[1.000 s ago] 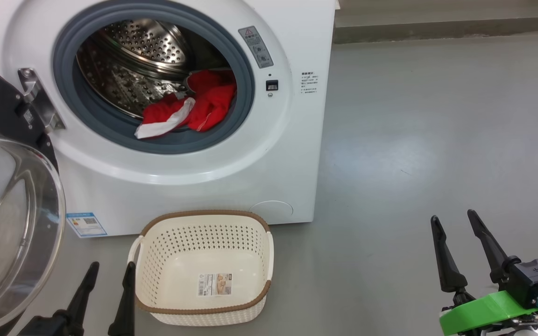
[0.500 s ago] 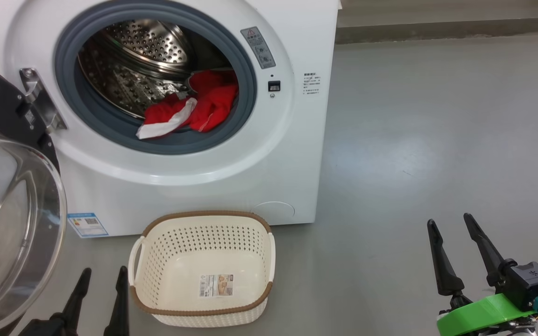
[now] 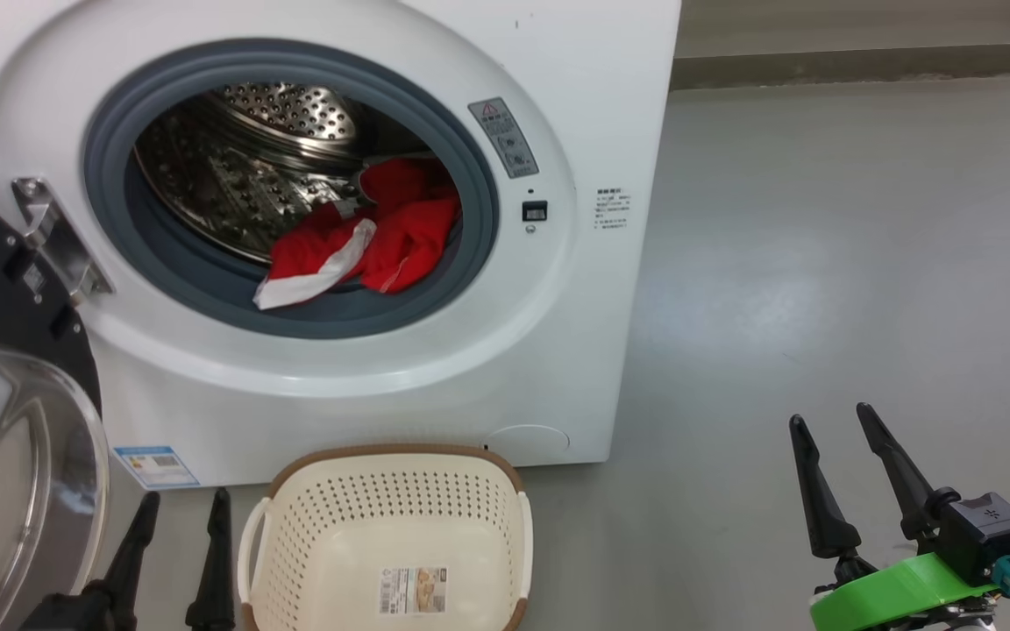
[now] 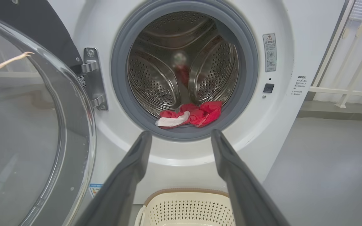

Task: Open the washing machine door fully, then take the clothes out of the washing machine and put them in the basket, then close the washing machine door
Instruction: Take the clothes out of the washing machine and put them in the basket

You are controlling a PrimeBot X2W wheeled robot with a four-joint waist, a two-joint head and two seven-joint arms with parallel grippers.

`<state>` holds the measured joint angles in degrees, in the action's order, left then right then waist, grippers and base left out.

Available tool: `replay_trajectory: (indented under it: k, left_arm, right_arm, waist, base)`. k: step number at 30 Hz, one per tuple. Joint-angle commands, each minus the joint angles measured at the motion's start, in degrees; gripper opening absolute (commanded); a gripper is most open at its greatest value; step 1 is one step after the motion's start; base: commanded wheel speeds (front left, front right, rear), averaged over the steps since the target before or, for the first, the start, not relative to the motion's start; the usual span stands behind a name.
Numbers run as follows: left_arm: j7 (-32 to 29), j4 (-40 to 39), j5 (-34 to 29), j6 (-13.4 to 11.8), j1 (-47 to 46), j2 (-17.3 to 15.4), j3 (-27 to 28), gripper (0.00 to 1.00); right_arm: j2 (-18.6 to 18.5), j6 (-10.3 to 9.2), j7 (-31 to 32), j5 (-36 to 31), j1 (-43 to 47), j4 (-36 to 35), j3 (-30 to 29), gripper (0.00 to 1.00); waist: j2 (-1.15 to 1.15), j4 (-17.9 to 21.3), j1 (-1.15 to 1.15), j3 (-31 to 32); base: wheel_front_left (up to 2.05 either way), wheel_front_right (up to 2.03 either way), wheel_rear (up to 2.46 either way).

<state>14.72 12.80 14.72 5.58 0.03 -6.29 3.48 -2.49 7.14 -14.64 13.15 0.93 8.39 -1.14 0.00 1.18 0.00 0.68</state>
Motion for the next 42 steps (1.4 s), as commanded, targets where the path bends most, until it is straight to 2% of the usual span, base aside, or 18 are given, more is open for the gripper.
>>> replay_trajectory:
  k: [1, 10, 32, 42]
  left_arm:
    - [0.28, -2.09, -0.46, 0.43, -2.15, -0.56, 2.01, 1.00]
    - [0.28, -1.50, -0.84, 0.92, -2.16, -0.29, 1.97, 1.00]
    - [0.28, -0.44, -1.52, 1.20, -3.50, 0.73, 1.91, 1.00]
    - [-0.15, 1.22, -1.00, 1.32, -9.01, -0.45, 0.89, 1.00]
  right_arm:
    - [-0.87, 0.35, -0.36, 0.39, -1.62, -1.52, 1.37, 1.00]
    - [-0.88, 0.35, -0.36, 0.33, -1.94, -1.32, 1.50, 1.00]
    - [-1.76, 0.35, -0.36, 0.57, -1.48, -0.90, 2.12, 1.00]
    - [-2.25, 0.35, -0.36, 0.79, -3.21, -2.12, 2.40, 1.00]
  waist:
    - [0.00, -0.23, 0.00, -0.26]
    - [0.00, -0.65, 0.00, -0.64]
    - [0.00, -1.66, 0.00, -0.78]
    - [0.00, -3.14, 0.00, -4.85]
  base:
    - [1.47, -1.47, 0.00]
    - [0.79, -0.79, 0.00]
    - [0.00, 0.00, 0.00]
    - [0.00, 0.00, 0.00]
